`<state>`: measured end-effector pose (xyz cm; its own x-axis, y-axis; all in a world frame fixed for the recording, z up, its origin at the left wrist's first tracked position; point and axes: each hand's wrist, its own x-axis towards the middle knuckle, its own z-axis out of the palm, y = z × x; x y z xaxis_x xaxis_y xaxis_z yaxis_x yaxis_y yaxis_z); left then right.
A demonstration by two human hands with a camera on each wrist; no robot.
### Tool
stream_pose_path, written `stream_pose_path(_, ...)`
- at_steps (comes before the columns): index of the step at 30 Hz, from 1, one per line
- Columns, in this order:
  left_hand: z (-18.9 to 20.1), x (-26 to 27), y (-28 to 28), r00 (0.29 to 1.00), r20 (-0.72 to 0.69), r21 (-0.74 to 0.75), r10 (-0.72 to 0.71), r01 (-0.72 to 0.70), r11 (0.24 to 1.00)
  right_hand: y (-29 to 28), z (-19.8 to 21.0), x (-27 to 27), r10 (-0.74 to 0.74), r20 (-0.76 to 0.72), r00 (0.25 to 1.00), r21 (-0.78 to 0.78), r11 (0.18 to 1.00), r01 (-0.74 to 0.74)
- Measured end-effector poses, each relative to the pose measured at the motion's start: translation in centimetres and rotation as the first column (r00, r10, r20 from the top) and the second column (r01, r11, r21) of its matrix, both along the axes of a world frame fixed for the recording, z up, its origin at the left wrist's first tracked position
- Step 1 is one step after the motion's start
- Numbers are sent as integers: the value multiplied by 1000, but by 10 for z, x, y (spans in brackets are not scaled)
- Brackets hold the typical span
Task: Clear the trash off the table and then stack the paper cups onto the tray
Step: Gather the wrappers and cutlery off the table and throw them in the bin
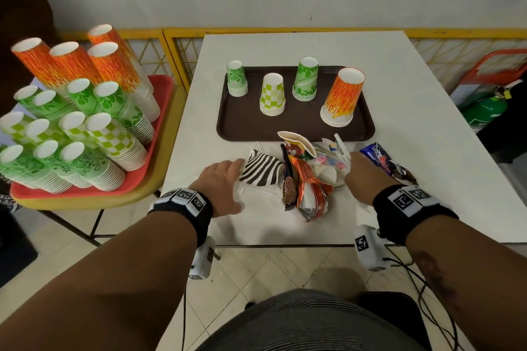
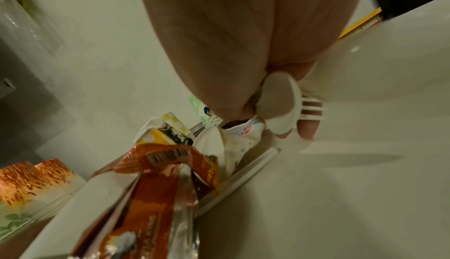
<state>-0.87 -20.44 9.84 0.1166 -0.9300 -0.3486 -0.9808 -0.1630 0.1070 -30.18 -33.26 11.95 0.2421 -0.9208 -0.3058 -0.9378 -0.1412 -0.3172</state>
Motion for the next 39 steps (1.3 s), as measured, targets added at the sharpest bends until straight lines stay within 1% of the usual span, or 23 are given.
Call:
stream_pose_path(3, -2, -7, -8, 999, -11, -26, 52, -53, 998, 2, 1, 1, 17, -29, 999, -17, 1000, -18)
stream_pose_path(7, -9, -12, -17, 994, 18, -72, 104, -102, 992, 4, 2, 1, 41, -60, 997, -68, 997, -45)
stream_pose_path(10, -13, -14, -20, 992, 65, -30, 104, -102, 994, 4, 1, 1, 56, -84, 995, -74, 995, -62)
stream_pose_path(13, -14, -13, -22, 990, 125, 4, 65, -66, 998, 4, 0, 1, 46, -74, 996, -77, 996, -52)
stream_pose_path(15, -13, -13, -23, 989, 133, 24, 72, -76, 997, 3, 0, 0, 29, -62, 998, -55, 998, -32)
stream_pose_path(21, 0, -20, -26, 981, 47, 72, 188, -191, 979, 2, -2, 0, 14, -21, 1000, -50, 999, -15)
stream_pose_path(23, 5, -24, -25, 975, 24, 95, 221, -222, 970, 2, -2, -1, 28, -36, 999, -53, 998, -30)
stream_pose_path(26, 10, -27, -25, 973, -35, 130, 227, -221, 967, 1, -1, -1, 45, -42, 998, -61, 997, -48)
stream_pose_path(29, 18, -27, -28, 968, -83, 123, 239, -228, 966, 0, 1, 1, 52, -33, 998, -67, 996, -55)
stream_pose_path(31, 26, -28, -29, 961, -92, 131, 259, -246, 960, -1, 3, 1, 56, -31, 998, -46, 997, -57)
stream_pose_path(33, 35, -30, -31, 953, -95, 189, 286, -265, 946, -3, 3, 1, 59, -7, 998, -5, 998, -59)
stream_pose_path(36, 49, -33, -34, 920, -186, 297, 345, -282, 912, -5, 4, 0, 20, 83, 996, 93, 995, -28)
stream_pose_path(37, 54, -32, -34, 921, -189, 309, 342, -275, 910, -5, 5, 0, 3, 103, 995, 116, 993, -15)
stream_pose_path(39, 60, -31, -34, 930, -177, 347, 323, -248, 905, -4, 8, -3, -25, 98, 995, 155, 988, 9)
